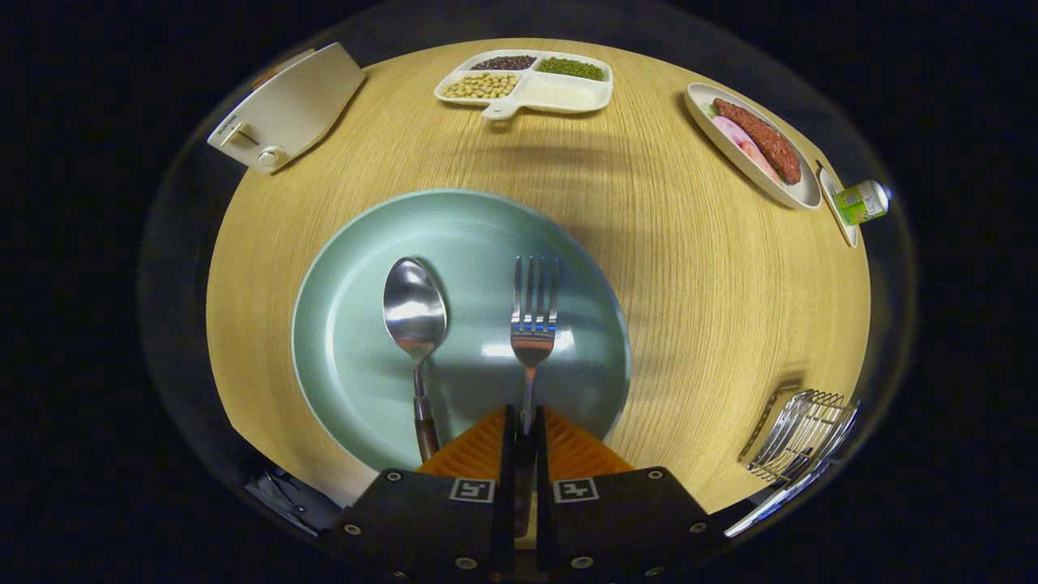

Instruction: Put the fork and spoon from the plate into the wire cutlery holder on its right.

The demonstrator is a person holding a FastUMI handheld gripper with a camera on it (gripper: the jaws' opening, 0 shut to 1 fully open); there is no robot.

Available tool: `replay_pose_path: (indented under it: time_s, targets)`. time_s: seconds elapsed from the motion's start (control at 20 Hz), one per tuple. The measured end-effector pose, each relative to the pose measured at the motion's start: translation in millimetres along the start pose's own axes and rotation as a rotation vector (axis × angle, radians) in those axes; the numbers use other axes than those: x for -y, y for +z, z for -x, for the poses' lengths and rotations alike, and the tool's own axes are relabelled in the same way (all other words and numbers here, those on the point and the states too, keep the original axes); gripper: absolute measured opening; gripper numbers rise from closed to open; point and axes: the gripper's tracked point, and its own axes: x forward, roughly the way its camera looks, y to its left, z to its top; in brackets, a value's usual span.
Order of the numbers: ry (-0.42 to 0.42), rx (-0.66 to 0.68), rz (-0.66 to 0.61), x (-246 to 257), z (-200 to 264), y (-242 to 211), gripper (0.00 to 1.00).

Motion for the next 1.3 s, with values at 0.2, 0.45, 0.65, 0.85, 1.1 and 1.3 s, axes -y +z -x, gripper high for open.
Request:
replay_pose_path:
  time_s: [0.2,0.45,0.65,0.85,1.1,1.3]
  targets:
    - [0.045,0.080,-0.012,2.4,12.1,8.4,0.05]
    - [0.077,0.185,-0.046,15.0,51.7,11.0,0.05]
    - [0.077,0.282,-0.099,46.8,95.8,-0.5,0.05]
    - [0.022,0.359,-0.164,103.9,130.2,-19.3,0.05]
    - [-0.046,0.375,-0.239,169.4,149.9,-56.2,0.05]
    - [-0.079,0.369,-0.283,207.8,157.0,-83.9,0.05]
